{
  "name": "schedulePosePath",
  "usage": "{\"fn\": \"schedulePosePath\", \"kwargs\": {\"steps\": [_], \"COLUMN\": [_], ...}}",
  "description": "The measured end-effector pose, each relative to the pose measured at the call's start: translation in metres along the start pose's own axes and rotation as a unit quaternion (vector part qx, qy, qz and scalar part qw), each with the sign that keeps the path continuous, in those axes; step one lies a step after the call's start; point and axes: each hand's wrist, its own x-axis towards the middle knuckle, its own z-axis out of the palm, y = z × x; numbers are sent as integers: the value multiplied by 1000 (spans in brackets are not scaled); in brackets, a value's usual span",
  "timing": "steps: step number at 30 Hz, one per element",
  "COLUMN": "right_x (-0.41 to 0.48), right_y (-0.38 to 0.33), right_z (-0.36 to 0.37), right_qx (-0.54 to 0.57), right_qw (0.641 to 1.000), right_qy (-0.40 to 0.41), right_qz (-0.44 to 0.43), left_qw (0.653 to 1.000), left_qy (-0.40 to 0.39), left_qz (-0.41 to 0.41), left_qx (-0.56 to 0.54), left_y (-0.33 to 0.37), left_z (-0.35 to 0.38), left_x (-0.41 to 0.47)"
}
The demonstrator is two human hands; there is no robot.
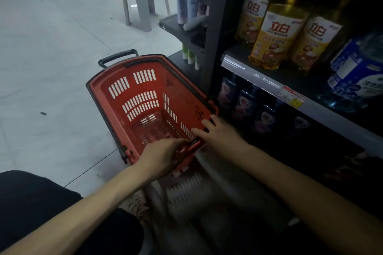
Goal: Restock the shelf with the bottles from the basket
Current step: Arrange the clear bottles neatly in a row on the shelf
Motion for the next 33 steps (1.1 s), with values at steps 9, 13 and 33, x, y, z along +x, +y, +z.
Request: {"fn": "schedulePosePath", "kwargs": {"steps": [9, 13, 33], "right_x": [23, 19, -70], "right_y": [8, 5, 109], "right_z": [-27, -58, -116], "right_qx": [48, 56, 225], "right_qw": [998, 997, 929], "right_qy": [11, 19, 199], "right_qz": [30, 53, 214], "left_qw": [983, 978, 970], "left_qy": [134, 148, 135], "left_qz": [-52, -106, -45], "left_qx": [117, 105, -195], "left_y": [-38, -40, 107], "left_z": [-5, -12, -116], "left_x": [17, 24, 64]}}
